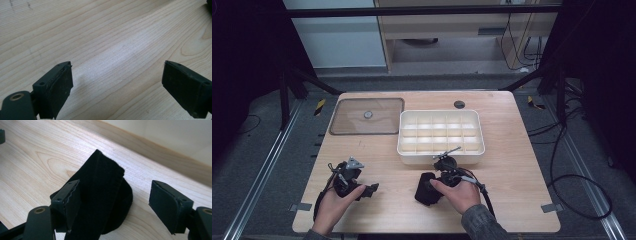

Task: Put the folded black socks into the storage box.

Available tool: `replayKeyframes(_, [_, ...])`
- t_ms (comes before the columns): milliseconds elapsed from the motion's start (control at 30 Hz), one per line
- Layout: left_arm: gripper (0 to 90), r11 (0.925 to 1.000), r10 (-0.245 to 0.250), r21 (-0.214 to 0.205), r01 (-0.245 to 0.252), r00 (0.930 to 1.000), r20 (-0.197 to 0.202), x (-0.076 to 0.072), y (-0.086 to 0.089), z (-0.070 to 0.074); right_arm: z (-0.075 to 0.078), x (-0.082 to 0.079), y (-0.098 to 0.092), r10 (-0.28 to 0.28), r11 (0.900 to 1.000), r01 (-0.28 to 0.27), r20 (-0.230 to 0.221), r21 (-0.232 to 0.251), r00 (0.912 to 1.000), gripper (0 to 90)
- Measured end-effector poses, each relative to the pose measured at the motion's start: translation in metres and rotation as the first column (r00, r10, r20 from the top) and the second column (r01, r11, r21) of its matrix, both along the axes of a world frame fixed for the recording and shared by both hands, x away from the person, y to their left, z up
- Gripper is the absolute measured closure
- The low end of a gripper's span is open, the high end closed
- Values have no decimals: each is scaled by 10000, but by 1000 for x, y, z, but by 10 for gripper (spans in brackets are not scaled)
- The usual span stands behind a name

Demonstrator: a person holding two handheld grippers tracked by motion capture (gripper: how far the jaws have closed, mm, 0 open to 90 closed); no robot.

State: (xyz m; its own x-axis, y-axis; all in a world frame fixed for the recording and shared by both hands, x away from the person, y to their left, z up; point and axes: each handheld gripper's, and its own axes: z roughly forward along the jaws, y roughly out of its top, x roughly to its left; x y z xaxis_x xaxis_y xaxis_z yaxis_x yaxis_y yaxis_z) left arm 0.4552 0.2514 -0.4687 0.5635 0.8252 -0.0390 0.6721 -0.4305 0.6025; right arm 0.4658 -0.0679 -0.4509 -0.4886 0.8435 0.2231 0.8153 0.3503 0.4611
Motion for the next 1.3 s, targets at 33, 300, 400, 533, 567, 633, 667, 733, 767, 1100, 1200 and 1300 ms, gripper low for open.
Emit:
replayKeyframes(33, [95,10000,68,-41,-68,10000,11,0,1,0,-2,0,0,-48,10000,48,-55,16,10000,260])
replayKeyframes(300, [97,10000,60,-39,-61,10000,-63,0,2,-3,-10,3,0,-78,9996,85,-289,253,9996,264])
replayKeyframes(400, [98,10000,56,-55,-56,10000,-68,0,2,-3,-13,2,0,-179,9992,193,-421,348,9990,273])
replayKeyframes(533, [99,10000,39,-51,-39,10000,-69,0,1,-4,-19,1,-1,-189,9978,227,-613,621,9979,275])
replayKeyframes(567, [100,10000,38,-50,-38,10000,-79,0,1,-4,-20,1,-2,-184,9973,226,-608,692,9980,274])
replayKeyframes(633, [101,10000,17,-27,-17,9999,-116,0,0,-5,-22,0,-3,-230,9965,282,-663,789,9975,275])
replayKeyframes(667, [102,10000,-11,-21,11,9999,-113,1,0,-5,-23,0,-4,-220,9961,274,-641,843,9977,275])
replayKeyframes(733, [104,10000,-34,-11,33,9999,-122,0,-1,-6,-24,-1,-4,-287,9953,355,-757,901,9967,275])
replayKeyframes(767, [104,10000,-50,-10,50,9999,-125,0,-2,-6,-25,-1,-4,-272,9953,341,-767,911,9967,276])
replayKeyframes(1100, [109,10000,-74,-37,74,9998,-180,1,-2,-7,-27,-3,2,-130,9939,229,-912,1079,9957,360])
replayKeyframes(1200, [110,10000,-78,-49,77,9998,-174,1,-3,-7,-26,-3,2,-83,9931,193,-950,1160,9954,430])
replayKeyframes(1300, [111,9999,-137,1,137,9997,-198,1,-3,-8,-24,-4,2,65,9929,39,-873,1185,9962,499])
